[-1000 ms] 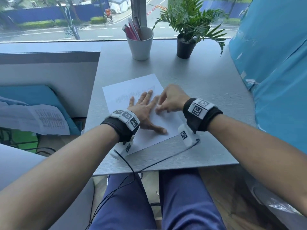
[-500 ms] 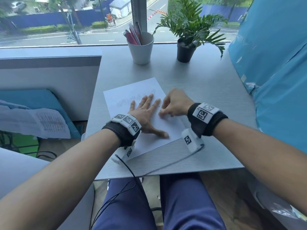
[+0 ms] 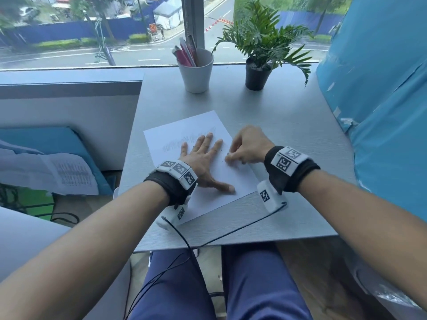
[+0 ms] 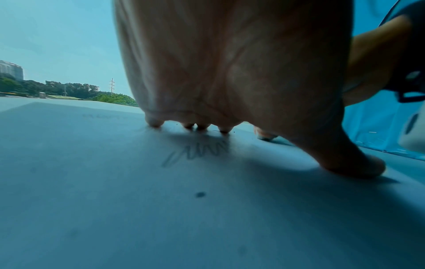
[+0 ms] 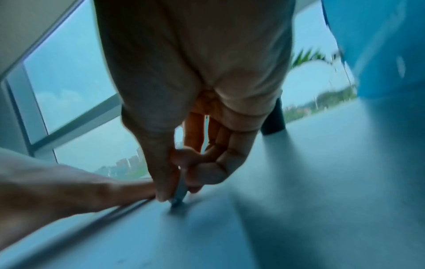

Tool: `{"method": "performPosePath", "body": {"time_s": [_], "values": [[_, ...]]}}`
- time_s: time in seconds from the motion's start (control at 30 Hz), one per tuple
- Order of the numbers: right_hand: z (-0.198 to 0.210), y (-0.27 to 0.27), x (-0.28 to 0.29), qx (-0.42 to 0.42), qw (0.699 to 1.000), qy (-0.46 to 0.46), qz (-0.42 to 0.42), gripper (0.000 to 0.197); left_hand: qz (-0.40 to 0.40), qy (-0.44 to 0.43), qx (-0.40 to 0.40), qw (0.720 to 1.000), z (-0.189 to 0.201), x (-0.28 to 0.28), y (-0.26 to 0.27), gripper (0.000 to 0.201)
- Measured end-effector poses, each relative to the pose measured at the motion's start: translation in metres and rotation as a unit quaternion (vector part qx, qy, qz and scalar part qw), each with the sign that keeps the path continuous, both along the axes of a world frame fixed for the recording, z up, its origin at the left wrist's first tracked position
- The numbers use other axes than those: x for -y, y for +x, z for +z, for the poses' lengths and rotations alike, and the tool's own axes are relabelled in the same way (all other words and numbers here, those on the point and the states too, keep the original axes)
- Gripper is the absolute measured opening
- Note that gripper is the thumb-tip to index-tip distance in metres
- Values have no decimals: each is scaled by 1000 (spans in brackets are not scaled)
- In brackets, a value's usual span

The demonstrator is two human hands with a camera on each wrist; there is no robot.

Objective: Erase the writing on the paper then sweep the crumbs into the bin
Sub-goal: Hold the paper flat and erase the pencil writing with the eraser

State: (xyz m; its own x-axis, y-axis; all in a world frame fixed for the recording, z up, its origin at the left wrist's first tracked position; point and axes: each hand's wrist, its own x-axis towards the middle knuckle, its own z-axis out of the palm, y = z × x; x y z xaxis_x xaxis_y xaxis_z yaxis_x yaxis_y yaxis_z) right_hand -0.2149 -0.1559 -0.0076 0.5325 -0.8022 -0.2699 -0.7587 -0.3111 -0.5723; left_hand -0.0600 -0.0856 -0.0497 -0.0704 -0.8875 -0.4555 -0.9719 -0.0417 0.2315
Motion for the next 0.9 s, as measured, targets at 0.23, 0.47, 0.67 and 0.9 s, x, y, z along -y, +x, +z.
{"method": "performPosePath", "body": {"time_s": [0.23, 0.47, 0.67, 0.9], "values": [[5, -23, 0, -47, 999, -21, -6, 16, -13, -1, 13, 1000, -1, 0, 3, 138], [3, -27, -2, -84, 996, -21, 13, 13, 0, -61, 124, 990, 16, 9, 33, 85], [8, -22, 3, -101, 994, -21, 46, 11, -337, -80, -5, 938, 15, -34, 9, 75], [8, -16, 7, -122, 992, -25, 34, 14, -203, 11, 48, 978, 21, -8, 46, 127]]}}
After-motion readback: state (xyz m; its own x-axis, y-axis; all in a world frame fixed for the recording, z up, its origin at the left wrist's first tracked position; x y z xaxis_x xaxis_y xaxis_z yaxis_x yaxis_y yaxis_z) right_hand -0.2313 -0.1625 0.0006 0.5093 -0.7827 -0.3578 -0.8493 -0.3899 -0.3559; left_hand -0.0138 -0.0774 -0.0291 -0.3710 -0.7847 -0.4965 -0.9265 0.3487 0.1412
